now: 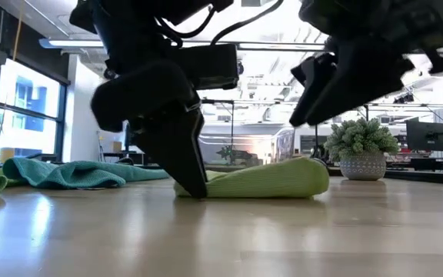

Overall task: Roll microfiber towels into tight, uniform cylinder then place into a basket
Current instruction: Roll the light green microfiber cloth

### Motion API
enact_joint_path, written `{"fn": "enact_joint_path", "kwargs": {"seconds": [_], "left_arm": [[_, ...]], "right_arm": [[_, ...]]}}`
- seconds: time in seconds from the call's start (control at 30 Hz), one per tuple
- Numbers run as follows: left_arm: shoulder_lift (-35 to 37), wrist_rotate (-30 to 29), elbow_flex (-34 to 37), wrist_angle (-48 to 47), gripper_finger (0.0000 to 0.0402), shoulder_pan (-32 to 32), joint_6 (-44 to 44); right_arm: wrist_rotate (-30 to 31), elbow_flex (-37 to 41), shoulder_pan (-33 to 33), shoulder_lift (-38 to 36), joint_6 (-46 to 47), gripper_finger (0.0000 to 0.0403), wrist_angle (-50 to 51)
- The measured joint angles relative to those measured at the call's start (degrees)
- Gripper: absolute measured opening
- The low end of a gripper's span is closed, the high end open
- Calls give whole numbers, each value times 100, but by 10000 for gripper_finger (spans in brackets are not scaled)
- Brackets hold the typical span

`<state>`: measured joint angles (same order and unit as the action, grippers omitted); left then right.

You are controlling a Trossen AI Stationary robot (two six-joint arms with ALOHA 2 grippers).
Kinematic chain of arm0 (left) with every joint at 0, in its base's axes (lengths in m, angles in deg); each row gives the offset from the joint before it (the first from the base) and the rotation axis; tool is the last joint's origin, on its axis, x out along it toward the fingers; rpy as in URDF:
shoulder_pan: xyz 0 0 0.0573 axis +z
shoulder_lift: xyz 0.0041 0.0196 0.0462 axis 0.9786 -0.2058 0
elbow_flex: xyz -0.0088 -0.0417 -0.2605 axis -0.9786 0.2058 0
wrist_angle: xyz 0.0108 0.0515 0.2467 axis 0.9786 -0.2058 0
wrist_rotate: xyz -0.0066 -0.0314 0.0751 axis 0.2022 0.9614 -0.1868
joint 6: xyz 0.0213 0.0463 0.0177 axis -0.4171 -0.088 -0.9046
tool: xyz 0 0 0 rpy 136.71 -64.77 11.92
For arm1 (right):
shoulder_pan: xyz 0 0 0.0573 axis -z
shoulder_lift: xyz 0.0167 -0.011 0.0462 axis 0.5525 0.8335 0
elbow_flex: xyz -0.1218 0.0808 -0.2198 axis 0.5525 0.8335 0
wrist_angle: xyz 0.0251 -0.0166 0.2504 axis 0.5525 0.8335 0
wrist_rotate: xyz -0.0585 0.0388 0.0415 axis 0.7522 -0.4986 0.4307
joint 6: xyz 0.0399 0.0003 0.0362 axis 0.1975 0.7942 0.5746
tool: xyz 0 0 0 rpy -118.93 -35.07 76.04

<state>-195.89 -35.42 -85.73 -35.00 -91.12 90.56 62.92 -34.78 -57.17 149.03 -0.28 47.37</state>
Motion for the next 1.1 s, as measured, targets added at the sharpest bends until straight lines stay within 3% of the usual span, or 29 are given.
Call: {"fn": "enact_joint_path", "kwargs": {"seconds": [0.1, 0.37, 0.5, 0.83, 1.1], "left_arm": [[0, 4, 0, 41, 145, 13, 0], [0, 39, 2, 65, 145, 36, 146], [0, 38, 4, 71, 145, 36, 181], [223, -22, 28, -55, 145, 6, 227], [667, -137, 26, -614, 145, -54, 300]], "right_arm": [[287, -2, -111, 256, 211, 131, -75], [452, -4, -83, 821, 378, 183, -310], [503, -4, 39, 1026, 572, 187, -296], [414, -39, 139, 1213, 1137, 139, -193], [249, -42, 152, 1221, 1746, 65, -37]]}}
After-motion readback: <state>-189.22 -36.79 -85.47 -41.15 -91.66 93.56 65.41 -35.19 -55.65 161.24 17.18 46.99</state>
